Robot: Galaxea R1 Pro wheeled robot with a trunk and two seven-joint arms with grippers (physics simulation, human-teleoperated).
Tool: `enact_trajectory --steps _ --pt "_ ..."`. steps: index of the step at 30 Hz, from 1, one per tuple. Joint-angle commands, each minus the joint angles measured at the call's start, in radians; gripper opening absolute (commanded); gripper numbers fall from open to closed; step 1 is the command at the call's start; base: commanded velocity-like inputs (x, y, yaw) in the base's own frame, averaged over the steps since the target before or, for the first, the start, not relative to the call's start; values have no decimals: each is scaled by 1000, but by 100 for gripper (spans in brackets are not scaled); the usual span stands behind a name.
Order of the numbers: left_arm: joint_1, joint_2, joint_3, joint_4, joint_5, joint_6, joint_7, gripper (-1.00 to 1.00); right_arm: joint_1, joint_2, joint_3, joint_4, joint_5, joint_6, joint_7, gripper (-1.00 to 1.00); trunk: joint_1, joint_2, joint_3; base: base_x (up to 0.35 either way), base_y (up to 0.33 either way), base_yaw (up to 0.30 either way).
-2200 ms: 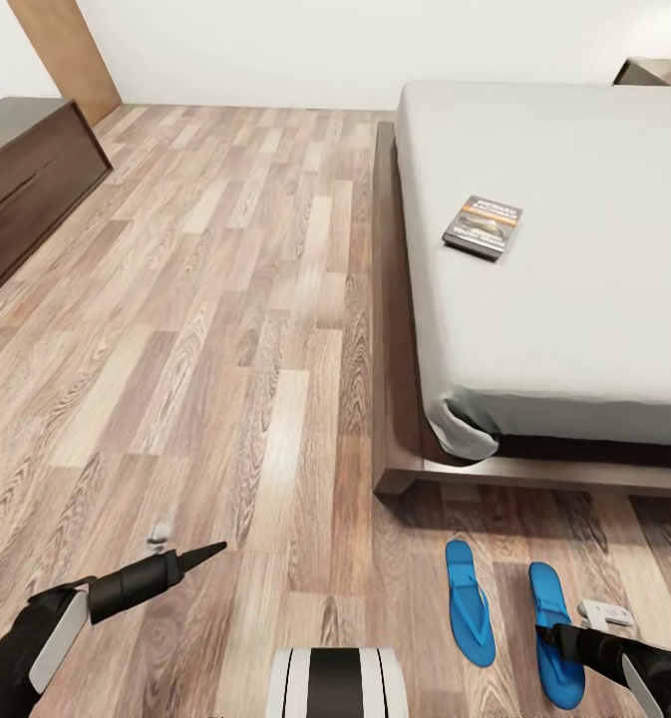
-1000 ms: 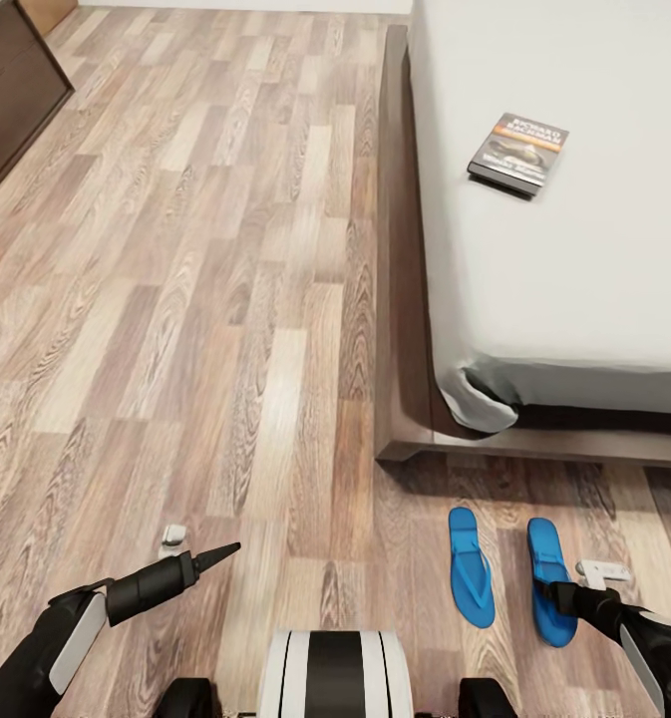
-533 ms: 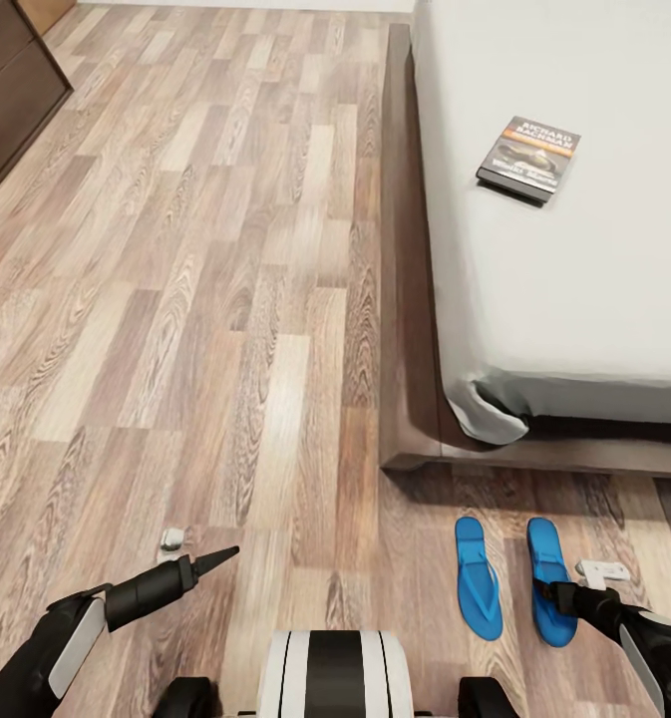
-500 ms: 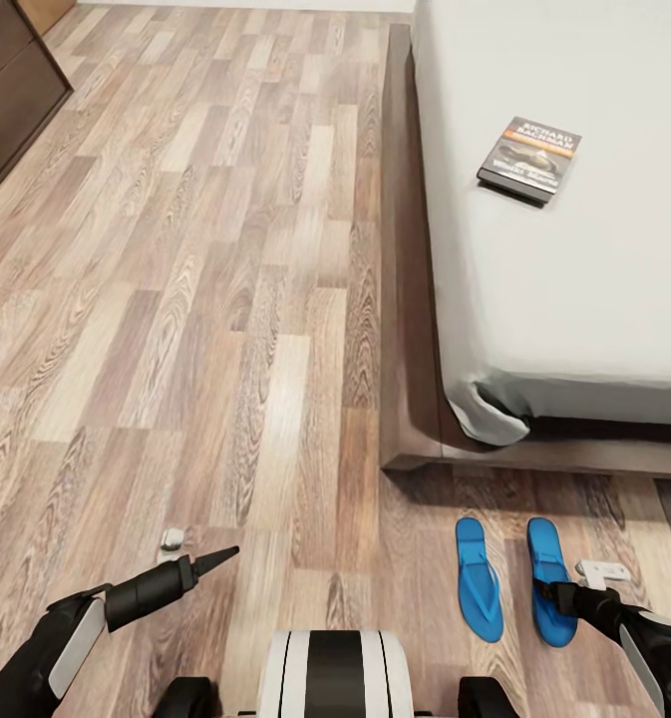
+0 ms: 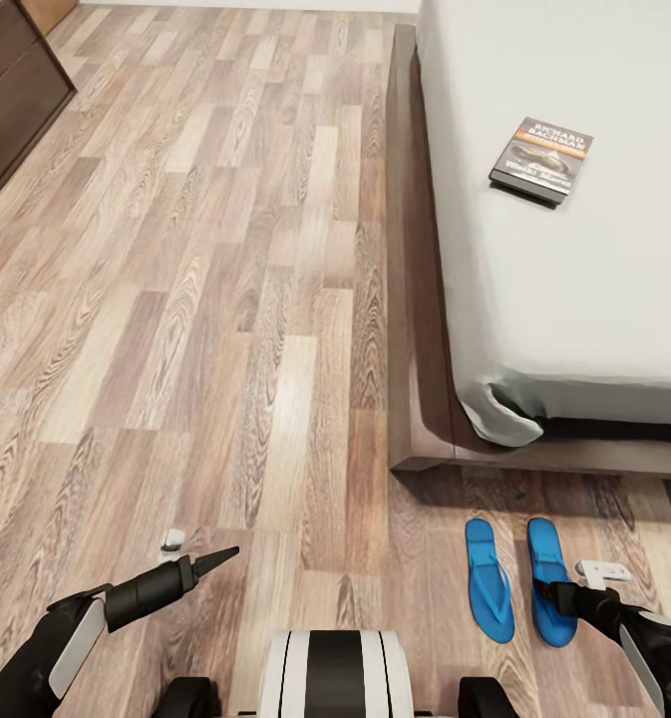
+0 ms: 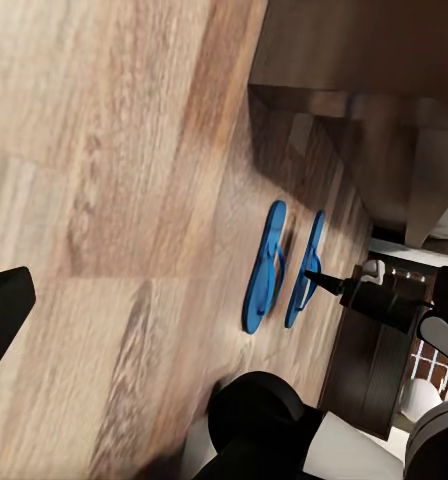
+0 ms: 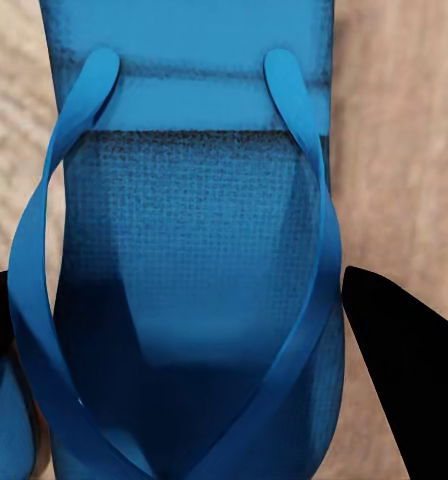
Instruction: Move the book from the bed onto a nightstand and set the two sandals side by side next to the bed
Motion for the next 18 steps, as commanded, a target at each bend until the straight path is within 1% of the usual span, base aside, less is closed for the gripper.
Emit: enact_trajectory --steps 1,18 --pt "0 0 0 0 5 8 -1 100 0 1 -5 -2 2 6 6 -100 0 0 0 0 3 0" --pt "0 -1 -2 0 3 8 -1 100 0 1 -5 -2 2 6 6 -100 8 -4 -66 0 0 0"
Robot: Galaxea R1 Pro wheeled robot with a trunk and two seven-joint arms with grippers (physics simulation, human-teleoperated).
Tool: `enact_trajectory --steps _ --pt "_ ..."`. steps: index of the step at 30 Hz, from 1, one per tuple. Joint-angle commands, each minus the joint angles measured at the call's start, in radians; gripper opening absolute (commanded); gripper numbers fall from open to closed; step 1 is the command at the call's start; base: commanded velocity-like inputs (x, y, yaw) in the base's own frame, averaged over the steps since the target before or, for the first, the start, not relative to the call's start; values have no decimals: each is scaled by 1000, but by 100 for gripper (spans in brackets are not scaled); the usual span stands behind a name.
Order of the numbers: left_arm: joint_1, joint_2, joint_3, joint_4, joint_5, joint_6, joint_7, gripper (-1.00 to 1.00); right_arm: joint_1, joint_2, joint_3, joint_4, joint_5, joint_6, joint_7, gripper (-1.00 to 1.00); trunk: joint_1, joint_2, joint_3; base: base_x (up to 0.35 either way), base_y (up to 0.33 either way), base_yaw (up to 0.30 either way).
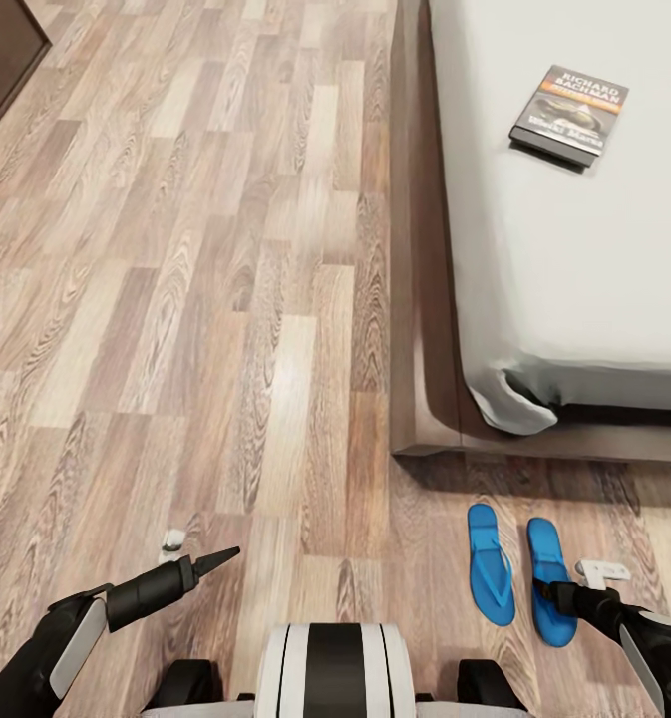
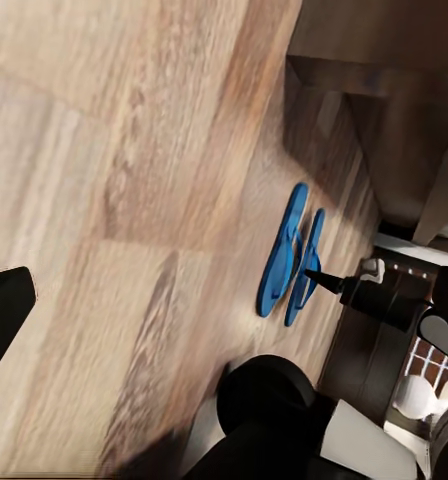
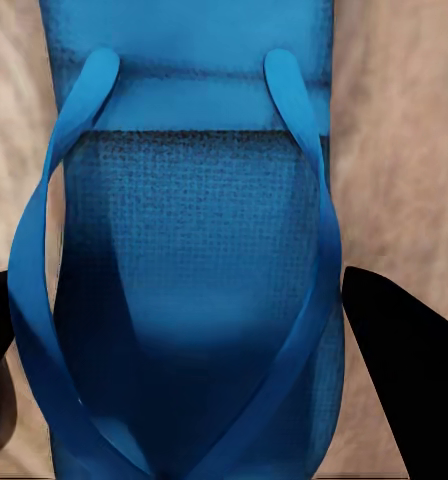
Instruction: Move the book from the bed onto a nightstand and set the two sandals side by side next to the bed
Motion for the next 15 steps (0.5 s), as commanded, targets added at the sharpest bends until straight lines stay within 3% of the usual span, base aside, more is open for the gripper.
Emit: enact_trajectory --steps 1,7,11,15 --pt "0 0 0 0 5 9 -1 100 0 1 -5 -2 1 6 6 -100 0 0 -4 0 0 0" --pt "0 0 1 0 5 9 -1 100 0 1 -5 -14 2 0 6 -100 2 -1 -16 0 0 0" --pt "0 0 1 0 5 9 -1 100 2 1 -6 -68 -2 -91 8 -100 2 -1 -16 0 0 0" --pt "0 0 1 0 5 9 -1 100 2 1 -8 -78 -8 -116 14 -100 2 -1 -16 0 0 0"
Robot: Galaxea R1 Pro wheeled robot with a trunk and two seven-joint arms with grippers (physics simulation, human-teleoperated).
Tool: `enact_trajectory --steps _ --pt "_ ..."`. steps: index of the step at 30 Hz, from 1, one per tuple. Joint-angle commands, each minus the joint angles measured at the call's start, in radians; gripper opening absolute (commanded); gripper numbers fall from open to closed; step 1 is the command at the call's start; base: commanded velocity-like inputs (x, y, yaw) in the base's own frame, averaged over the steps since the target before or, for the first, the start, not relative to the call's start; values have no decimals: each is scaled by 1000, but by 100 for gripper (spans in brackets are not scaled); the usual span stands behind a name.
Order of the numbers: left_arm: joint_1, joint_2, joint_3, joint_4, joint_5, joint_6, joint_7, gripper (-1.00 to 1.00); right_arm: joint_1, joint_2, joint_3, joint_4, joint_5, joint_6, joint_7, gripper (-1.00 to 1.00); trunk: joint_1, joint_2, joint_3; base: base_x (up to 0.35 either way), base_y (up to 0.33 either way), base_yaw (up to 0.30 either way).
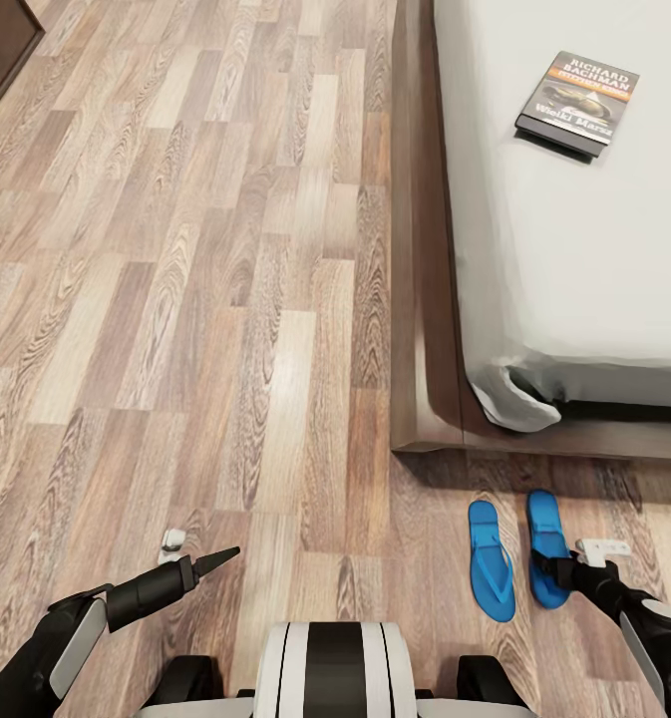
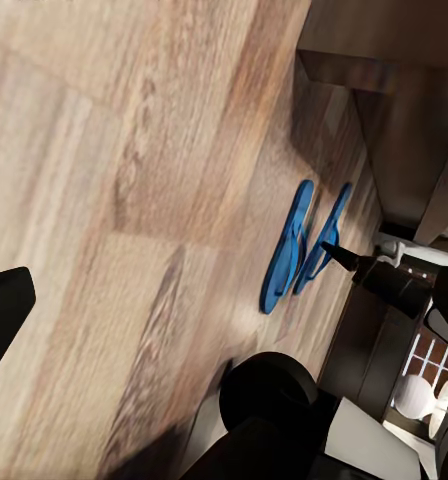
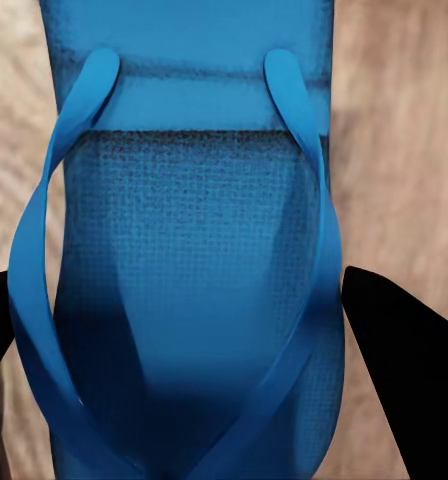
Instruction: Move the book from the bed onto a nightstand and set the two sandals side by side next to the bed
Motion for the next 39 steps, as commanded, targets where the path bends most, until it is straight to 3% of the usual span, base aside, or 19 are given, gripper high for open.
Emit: enact_trajectory --steps 1,6,23,33,39 --pt "0 0 0 0 5 8 -1 100 0 1 -4 -2 1 5 6 -100 0 0 0 0 0 0" --pt "0 0 0 0 5 7 -1 100 0 1 -4 0 0 4 5 -100 0 0 0 0 0 0" --pt "0 -6 -1 0 3 7 -1 100 0 1 -3 2 2 5 4 -100 8 -4 -66 0 0 0" --pt "0 -6 0 0 3 7 -1 100 -1 1 -3 2 2 5 4 -100 8 -4 -66 0 0 0" --pt "0 -6 1 0 3 7 -1 100 -1 1 -3 2 4 5 4 -100 9 -5 -78 0 0 0"
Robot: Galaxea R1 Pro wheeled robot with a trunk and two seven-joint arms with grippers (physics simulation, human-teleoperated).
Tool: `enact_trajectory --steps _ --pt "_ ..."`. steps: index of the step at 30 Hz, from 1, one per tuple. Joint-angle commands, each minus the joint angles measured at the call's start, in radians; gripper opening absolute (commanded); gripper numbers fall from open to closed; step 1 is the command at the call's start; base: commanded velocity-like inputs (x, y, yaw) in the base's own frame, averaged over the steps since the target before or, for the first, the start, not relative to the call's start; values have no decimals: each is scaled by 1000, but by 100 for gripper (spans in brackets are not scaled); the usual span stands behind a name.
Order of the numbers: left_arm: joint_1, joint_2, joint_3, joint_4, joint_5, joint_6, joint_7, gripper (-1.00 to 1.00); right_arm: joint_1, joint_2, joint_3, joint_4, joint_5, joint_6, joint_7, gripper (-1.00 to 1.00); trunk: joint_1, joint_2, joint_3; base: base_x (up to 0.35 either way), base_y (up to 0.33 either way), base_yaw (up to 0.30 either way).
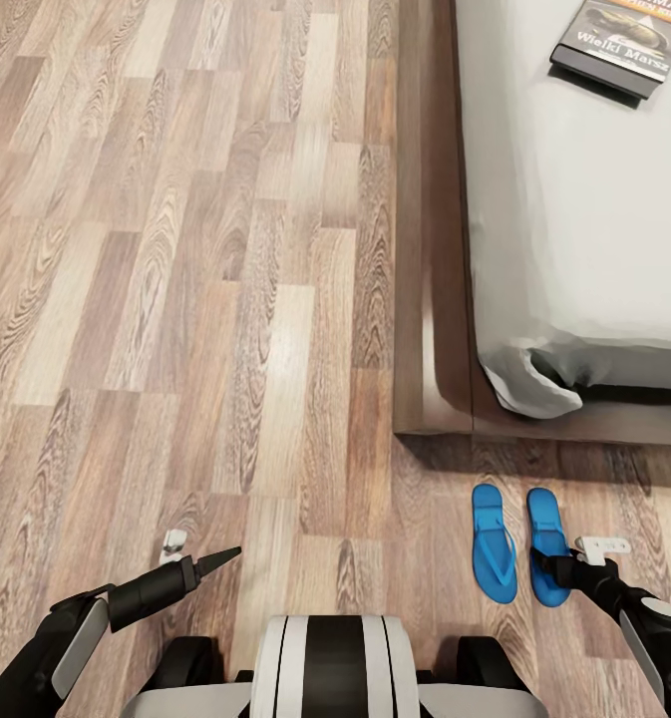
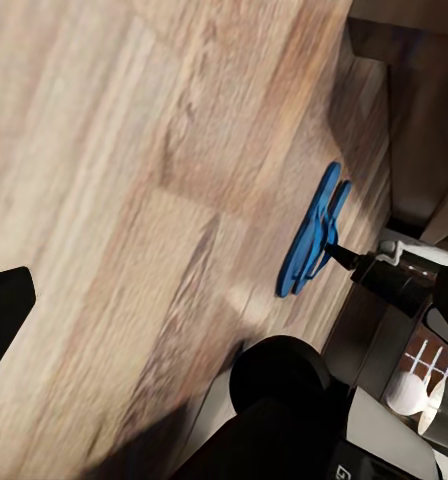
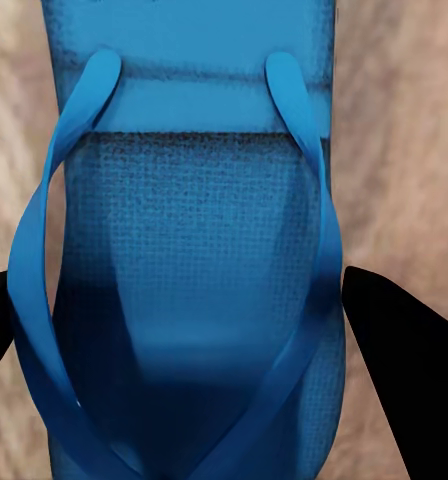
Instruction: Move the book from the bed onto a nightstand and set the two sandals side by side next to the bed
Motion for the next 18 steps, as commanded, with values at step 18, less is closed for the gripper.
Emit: enact_trajectory --steps 18 --pt "-1 0 0 0 5 8 -2 100 1 1 -5 7 3 5 7 -100 0 0 -1 0 0 0"
